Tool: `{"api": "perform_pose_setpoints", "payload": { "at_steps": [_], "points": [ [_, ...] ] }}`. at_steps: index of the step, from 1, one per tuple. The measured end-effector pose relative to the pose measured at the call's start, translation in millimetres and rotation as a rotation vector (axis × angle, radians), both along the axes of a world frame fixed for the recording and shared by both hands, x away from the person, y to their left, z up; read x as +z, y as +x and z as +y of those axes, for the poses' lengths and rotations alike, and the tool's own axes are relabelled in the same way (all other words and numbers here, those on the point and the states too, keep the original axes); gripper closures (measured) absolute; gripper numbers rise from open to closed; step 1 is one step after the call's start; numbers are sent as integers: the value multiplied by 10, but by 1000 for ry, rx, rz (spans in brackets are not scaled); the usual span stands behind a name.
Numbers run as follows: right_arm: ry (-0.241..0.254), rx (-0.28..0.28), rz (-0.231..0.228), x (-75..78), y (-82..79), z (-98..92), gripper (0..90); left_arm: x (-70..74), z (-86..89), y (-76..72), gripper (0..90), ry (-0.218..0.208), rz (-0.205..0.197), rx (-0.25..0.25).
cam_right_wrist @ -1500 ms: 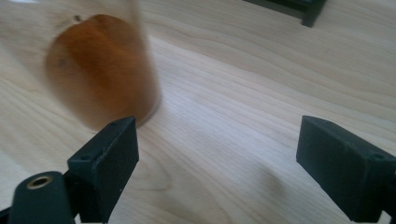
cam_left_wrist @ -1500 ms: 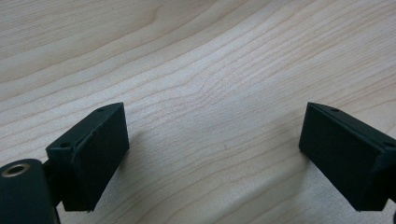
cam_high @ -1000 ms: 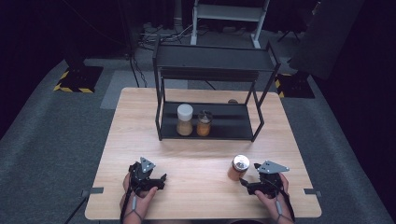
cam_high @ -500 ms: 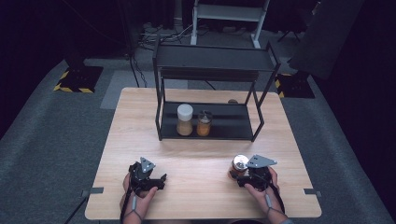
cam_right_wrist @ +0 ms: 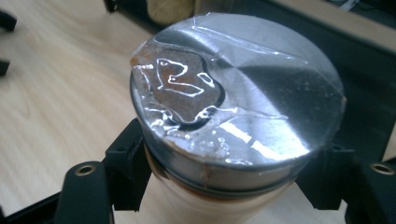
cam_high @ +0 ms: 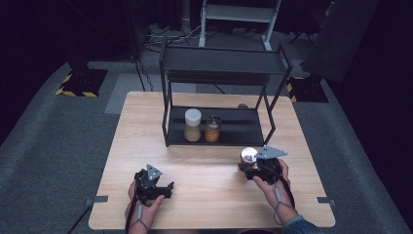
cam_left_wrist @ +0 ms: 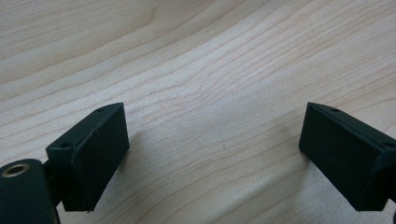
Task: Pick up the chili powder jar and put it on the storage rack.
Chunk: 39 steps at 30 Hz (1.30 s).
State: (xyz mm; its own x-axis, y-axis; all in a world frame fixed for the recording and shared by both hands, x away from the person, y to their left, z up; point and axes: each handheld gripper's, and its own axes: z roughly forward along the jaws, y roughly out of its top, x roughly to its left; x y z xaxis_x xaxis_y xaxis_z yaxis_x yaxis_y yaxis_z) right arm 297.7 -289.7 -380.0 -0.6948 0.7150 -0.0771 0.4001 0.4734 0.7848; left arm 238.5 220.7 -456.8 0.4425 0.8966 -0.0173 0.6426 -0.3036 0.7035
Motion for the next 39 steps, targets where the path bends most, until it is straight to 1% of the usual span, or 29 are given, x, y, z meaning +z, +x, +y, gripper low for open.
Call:
{"api": "perform_pose_setpoints", "payload": {
  "at_steps": [6, 9, 11, 15, 16, 19, 23, 27, 29, 31, 33, 35, 37, 39],
  "points": [
    [0, -26, -28, 230, 297, 140, 298, -1, 0, -1, 82, 0, -1, 0],
    [5, -42, -24, 290, 492, 213, 299, -1, 0, 0, 82, -1, 0, -2],
    [2, -52, -20, 304, 600, 259, 299, -1, 0, 0, 82, -1, 0, -2],
    [-19, -78, -16, 292, 838, 382, 299, -1, 0, -1, 82, -1, 0, -3],
    [-21, -82, -13, 281, 877, 400, 299, -1, 0, 0, 82, 0, 0, -3],
    [-28, -101, -2, 206, 1033, 460, 299, 0, 0, -1, 82, -1, 0, -3],
    [-34, -118, 15, 83, 1185, 510, 300, -1, 0, -1, 82, -1, 0, -3],
    [-44, -130, 28, -40, 1297, 559, 300, -1, -1, 0, 82, -1, 0, -3],
    [-32, -138, 39, -100, 1339, 557, 299, -1, -1, -1, 82, -1, 0, -3],
    [1, -148, 43, -153, 1349, 522, 299, -1, -2, -1, 82, -1, 0, -2],
    [24, -158, 52, -175, 1359, 494, 299, -1, -3, -1, 82, -1, 0, -2],
    [36, -154, 59, -180, 1362, 459, 295, -1, -3, -1, 82, -1, 0, -2],
    [49, -153, 63, -153, 1342, 417, 237, -1, -3, -1, 82, -1, 0, -2],
    [60, -153, 57, -112, 1297, 379, 199, -1, -3, -1, 82, -1, 0, -2]
  ]
}}
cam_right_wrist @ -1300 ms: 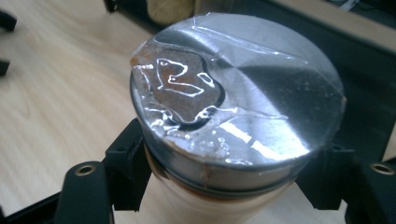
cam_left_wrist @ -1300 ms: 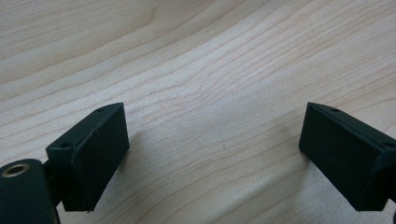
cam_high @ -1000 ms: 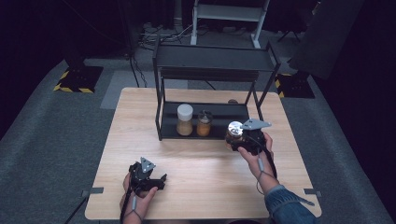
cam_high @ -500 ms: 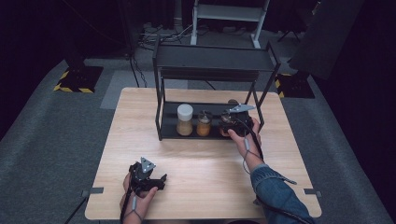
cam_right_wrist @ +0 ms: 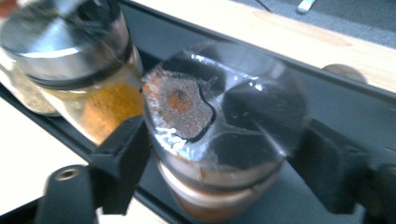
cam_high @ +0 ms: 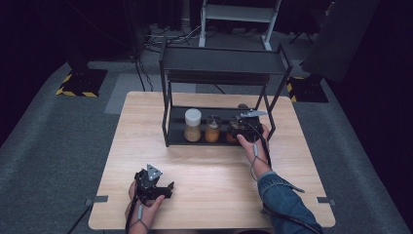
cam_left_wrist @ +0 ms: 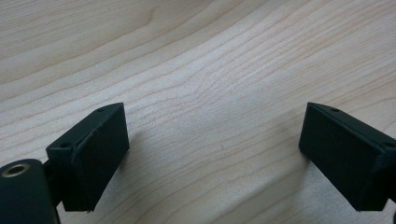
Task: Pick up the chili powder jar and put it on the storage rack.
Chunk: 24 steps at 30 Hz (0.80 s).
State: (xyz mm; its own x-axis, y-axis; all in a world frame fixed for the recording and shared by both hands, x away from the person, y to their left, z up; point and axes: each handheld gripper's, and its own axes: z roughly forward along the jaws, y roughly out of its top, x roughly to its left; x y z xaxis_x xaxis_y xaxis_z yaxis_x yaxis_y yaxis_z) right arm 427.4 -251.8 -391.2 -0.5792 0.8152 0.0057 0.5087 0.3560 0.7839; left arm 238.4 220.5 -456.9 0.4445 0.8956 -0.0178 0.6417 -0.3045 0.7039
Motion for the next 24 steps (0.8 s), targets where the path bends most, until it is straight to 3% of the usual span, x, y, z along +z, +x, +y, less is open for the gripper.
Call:
{"api": "perform_pose_setpoints", "payload": {
  "at_steps": [12, 18, 24],
  "points": [
    [-40, 69, -116, 374, -688, -372, 163, 0, 0, 2, 82, 2, -1, -1],
    [-38, 60, -118, 392, -916, -606, 156, 0, -1, 3, 82, 1, -1, -2],
    [-34, 40, -103, 272, -1103, -797, 150, -2, 1, 3, 82, 1, -2, -3]
  ]
}}
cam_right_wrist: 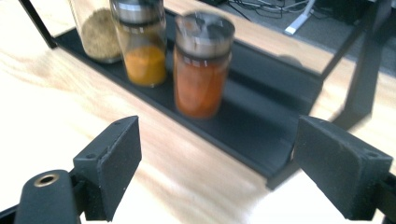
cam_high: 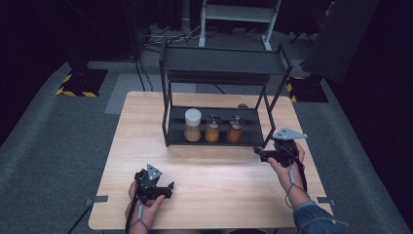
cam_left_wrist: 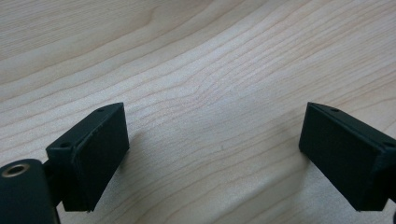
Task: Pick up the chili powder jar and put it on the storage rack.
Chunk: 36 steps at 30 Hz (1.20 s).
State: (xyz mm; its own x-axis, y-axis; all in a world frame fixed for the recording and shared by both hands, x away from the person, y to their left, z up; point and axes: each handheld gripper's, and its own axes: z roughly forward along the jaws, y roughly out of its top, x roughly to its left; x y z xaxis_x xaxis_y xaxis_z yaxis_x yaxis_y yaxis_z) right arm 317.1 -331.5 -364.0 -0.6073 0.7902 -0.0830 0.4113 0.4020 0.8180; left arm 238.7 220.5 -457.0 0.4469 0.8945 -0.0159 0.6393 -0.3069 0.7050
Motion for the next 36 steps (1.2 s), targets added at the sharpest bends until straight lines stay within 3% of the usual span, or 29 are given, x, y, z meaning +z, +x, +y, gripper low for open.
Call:
{"api": "perform_pose_setpoints", "payload": {
  "at_steps": [8, 22, 25, 26, 36],
  "points": [
    [-10, -5, 34, -259, -169, -77, 147, 0, 0, 0, 82, 0, 0, 0],
    [-64, 0, 130, -730, -237, -58, 147, -6, -3, -3, 82, -5, -2, 3],
    [-65, -12, 160, -865, -250, -60, 96, -4, -4, -3, 82, -1, -1, 2],
    [-27, -18, 156, -929, -280, -113, 91, -4, -5, -4, 82, -1, -2, 2],
    [-30, -1, 157, -928, -284, -120, 82, -4, -7, -6, 82, -1, -2, 3]
  ]
}}
